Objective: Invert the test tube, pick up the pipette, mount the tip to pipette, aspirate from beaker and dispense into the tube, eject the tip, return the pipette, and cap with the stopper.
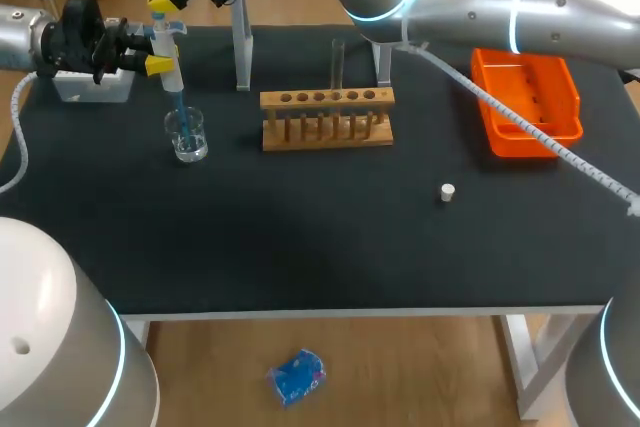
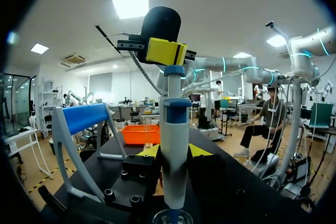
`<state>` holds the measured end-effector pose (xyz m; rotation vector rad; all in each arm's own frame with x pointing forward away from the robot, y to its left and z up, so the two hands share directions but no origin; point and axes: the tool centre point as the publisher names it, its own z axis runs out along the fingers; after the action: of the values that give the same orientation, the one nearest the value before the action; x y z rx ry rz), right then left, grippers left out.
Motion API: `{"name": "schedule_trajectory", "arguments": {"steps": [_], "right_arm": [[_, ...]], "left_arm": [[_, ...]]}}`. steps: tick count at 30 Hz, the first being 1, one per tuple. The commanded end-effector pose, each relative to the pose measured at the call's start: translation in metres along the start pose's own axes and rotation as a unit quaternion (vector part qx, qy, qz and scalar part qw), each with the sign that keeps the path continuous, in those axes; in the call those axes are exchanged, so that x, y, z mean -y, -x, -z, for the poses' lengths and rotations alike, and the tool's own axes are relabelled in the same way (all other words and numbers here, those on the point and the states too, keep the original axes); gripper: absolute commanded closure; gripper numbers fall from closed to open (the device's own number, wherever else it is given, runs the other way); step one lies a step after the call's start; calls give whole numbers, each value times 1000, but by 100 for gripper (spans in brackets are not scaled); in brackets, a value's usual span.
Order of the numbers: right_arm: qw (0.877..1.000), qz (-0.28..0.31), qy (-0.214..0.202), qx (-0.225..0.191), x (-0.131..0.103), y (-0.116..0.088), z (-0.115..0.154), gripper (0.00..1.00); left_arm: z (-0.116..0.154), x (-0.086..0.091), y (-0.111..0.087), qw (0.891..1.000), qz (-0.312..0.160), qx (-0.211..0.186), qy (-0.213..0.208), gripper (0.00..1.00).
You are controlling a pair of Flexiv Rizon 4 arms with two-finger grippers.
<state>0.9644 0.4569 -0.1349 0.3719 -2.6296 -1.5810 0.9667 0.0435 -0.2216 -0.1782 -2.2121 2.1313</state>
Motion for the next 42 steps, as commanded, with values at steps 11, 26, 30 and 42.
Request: {"name": "schedule_trajectory", "arguments": {"steps": [11,26,30,42], "right_arm": [[1000,-5,-4,-7,3,1,-2,100],[1000,-13,-5,-14,9,-5,-8,100],[1000,-16,-6,-14,11,-6,-8,100],[1000,-22,-4,-13,16,-8,-8,100]], "left_arm": [[-1,1,-1,1000,-1,1,0,100],[-1,1,-1,1000,-1,1,0,100],[-1,1,-1,1000,-1,1,0,100],[-1,1,-1,1000,-1,1,0,100]]}}
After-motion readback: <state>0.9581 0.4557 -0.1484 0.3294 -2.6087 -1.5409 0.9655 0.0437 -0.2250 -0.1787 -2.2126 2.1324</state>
